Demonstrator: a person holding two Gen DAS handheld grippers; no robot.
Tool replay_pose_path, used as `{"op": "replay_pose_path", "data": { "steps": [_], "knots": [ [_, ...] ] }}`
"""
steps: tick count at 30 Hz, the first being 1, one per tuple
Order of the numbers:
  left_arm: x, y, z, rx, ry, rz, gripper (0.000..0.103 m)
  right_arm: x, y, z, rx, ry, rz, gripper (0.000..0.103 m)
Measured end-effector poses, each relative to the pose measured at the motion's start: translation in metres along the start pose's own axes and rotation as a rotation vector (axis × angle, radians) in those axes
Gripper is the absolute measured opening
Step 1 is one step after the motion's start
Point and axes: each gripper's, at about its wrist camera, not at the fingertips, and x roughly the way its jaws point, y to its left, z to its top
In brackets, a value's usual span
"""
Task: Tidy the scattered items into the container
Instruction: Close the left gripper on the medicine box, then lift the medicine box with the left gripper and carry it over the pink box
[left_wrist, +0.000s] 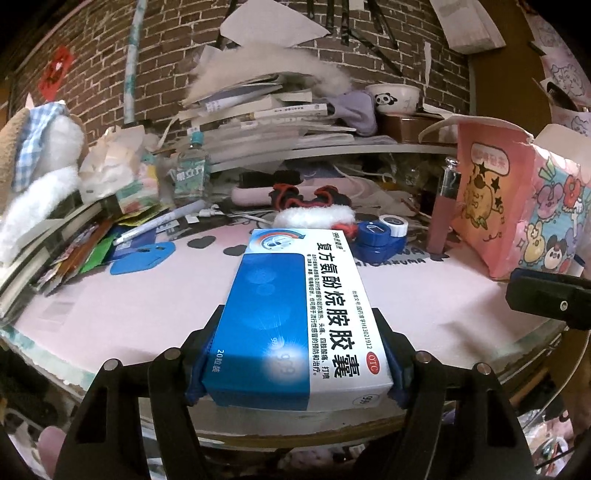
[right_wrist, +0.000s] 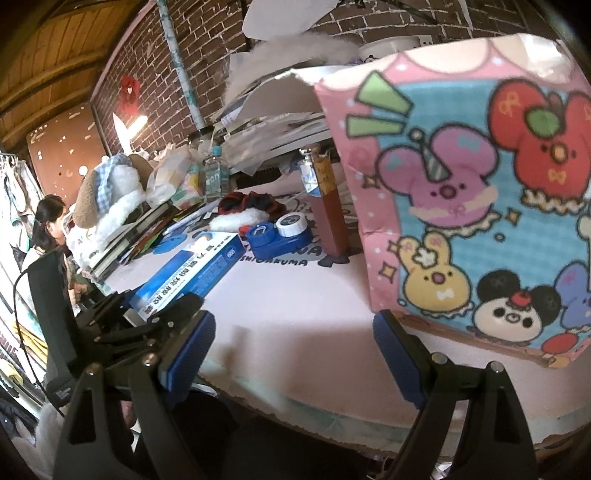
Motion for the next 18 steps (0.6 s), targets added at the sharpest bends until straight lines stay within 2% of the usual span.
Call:
{"op": "replay_pose_path", "data": {
  "steps": [13,18],
  "knots": [
    [-0.020,0.005,0.039,-0.007,-0.041,-0.031,0.069,0.000,0.008,0.003,-0.015,-0.005,0.011,0.086],
    [-0.025,-0.002,0.059,-0.005,-0.040,-0.097,0.069,-0.009,0.008,0.009,-0.016,-0.022,0.013,0.086]
  ]
}}
